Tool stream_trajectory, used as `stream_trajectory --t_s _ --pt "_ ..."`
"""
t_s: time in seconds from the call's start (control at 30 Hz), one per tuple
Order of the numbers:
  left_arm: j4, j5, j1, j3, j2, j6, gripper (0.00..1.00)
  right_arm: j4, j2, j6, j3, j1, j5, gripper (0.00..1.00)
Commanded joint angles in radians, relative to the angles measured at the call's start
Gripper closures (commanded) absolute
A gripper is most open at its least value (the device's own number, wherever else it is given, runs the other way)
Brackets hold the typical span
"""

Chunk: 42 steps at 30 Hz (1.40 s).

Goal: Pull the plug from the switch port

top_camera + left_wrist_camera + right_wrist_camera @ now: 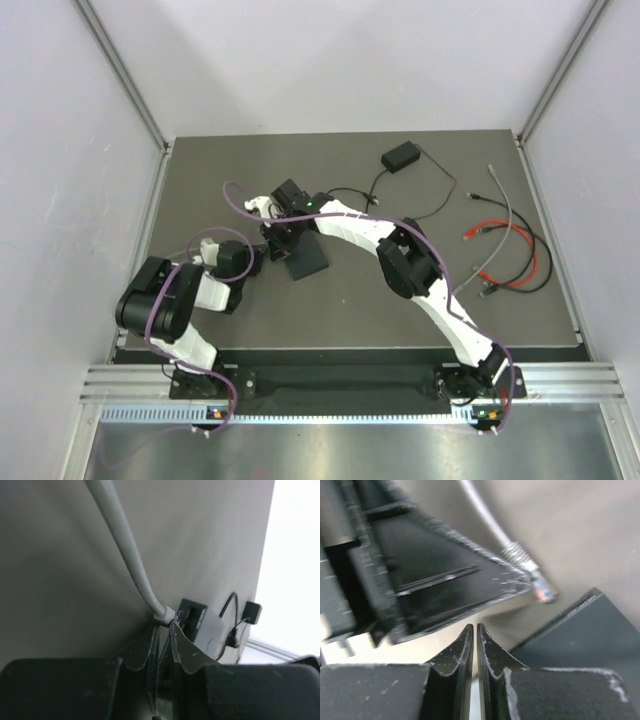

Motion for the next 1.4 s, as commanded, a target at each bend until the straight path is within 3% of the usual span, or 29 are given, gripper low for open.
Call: stream_trajectory --t_s 0.0,0.1,0.2,0.37,0.47,0.53,0.63,0.87,1.03,1.17,1.37 --pt "-0.182 -0.032 -0.004 -0.034 -0.082 0.066 1.00 0.024 -0.010 0.042 -0.081 -0.024 0.127 0.92" --pt "-0.282 -0.037 -0.004 -0.024 -0.171 0.112 1.00 0.116 -0.096 0.080 -0.216 -0.029 0.102 0.89" --pt "-0.362 -0.035 -0.004 -0.020 -0.273 0.160 1.00 0.130 -0.167 0.103 -0.241 -0.031 0.059 0.85" --pt "-0.560 0.023 -0.007 0.000 -0.533 0.304 1.00 0.173 -0.335 0.211 -0.369 -0.031 0.055 0.78" --pt "-0.646 0.116 -0.008 -0.003 -0.667 0.368 1.00 0.216 -0.459 0.277 -0.469 -0.044 0.065 0.66" --pt "-0.708 0.219 -0.011 0.003 -0.733 0.402 1.00 0.224 -0.530 0.303 -0.533 -0.054 0.062 0.63" --pt "-0.735 0.319 -0.033 -0.013 -0.804 0.389 1.00 0.251 -0.604 0.331 -0.621 -0.081 0.056 0.52" --pt "-0.762 0.371 -0.224 -0.023 -0.908 0.375 1.00 0.405 -0.671 0.473 -0.771 -0.135 -0.207 0.23" --pt "-0.773 0.410 -0.309 -0.065 -0.980 0.387 1.00 0.667 -0.699 0.744 -0.886 -0.136 -0.330 0.07" --pt "-0.775 0.423 -0.349 -0.106 -1.026 0.364 1.00 0.794 -0.711 0.854 -0.923 -0.129 -0.366 0.04" --pt "-0.764 0.437 -0.395 -0.143 -1.068 0.353 1.00 0.808 -0.685 0.900 -0.925 -0.101 -0.360 0.06"
